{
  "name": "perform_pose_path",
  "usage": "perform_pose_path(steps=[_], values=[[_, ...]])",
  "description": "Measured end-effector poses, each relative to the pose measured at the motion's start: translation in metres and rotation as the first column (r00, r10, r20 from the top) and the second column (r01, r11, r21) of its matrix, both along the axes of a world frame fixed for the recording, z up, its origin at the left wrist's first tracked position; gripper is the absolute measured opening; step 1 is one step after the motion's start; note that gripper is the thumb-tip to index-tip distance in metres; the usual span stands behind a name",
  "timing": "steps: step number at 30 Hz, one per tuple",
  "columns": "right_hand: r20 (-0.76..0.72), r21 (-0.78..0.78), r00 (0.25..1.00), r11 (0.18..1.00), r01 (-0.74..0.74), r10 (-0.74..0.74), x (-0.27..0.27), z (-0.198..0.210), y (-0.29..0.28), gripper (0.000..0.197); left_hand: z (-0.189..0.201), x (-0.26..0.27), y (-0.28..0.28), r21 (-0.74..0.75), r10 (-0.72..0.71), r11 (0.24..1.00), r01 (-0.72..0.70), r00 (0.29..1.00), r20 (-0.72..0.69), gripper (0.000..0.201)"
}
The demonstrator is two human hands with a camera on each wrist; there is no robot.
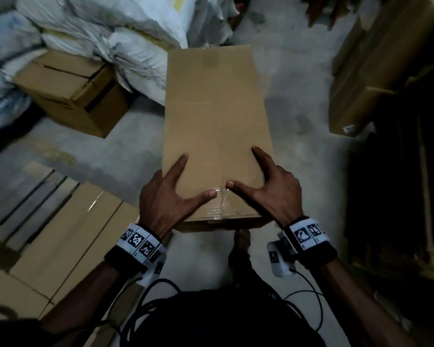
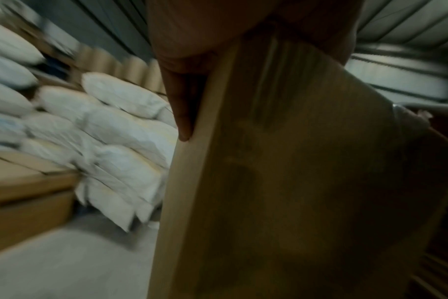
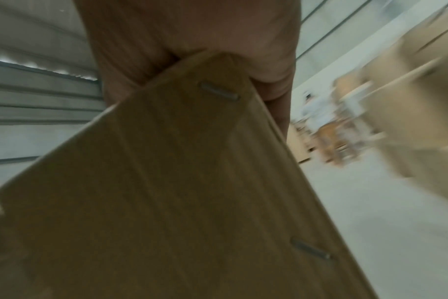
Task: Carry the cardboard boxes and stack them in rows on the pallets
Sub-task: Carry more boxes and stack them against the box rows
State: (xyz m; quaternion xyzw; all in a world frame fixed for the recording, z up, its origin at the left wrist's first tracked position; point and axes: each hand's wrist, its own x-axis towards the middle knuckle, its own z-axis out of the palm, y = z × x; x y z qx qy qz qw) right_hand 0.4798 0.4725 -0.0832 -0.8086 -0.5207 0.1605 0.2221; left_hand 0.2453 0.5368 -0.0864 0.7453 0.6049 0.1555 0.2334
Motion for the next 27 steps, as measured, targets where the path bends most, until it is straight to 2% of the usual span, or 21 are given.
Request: perform_pose_path(steps=[7, 13, 19, 24, 27], values=[[-0.019, -0.009, 0.974, 0.974, -0.226, 0.226, 0.060, 0.017, 0.195, 0.110, 0.014, 0.046, 0.141, 0.038, 0.219, 0.975, -0.218, 0.975, -0.021, 0.108], [-0.010, -0.056, 0.895, 0.893, -0.446, 0.446, 0.049, 0.025, 0.345, 0.109, 0.009, 0.039, 0.234, 0.066, 0.454, 0.890, -0.452, 0.891, -0.028, 0.108], [0.054, -0.038, 0.792, 0.794, -0.607, 0.608, -0.002, 0.007, 0.503, 0.113, -0.012, 0.002, 0.347, 0.059, 0.602, 0.798, -0.600, 0.799, -0.010, 0.108], [0.050, -0.086, 0.707, 0.708, -0.701, 0.706, -0.078, -0.003, 0.640, 0.115, -0.029, -0.062, 0.457, 0.019, 0.696, 0.718, -0.696, 0.718, 0.007, 0.113], [0.035, -0.084, 0.639, 0.639, -0.764, 0.768, -0.126, 0.005, 0.710, 0.113, -0.024, -0.101, 0.512, 0.003, 0.746, 0.665, -0.746, 0.665, -0.012, 0.114]])
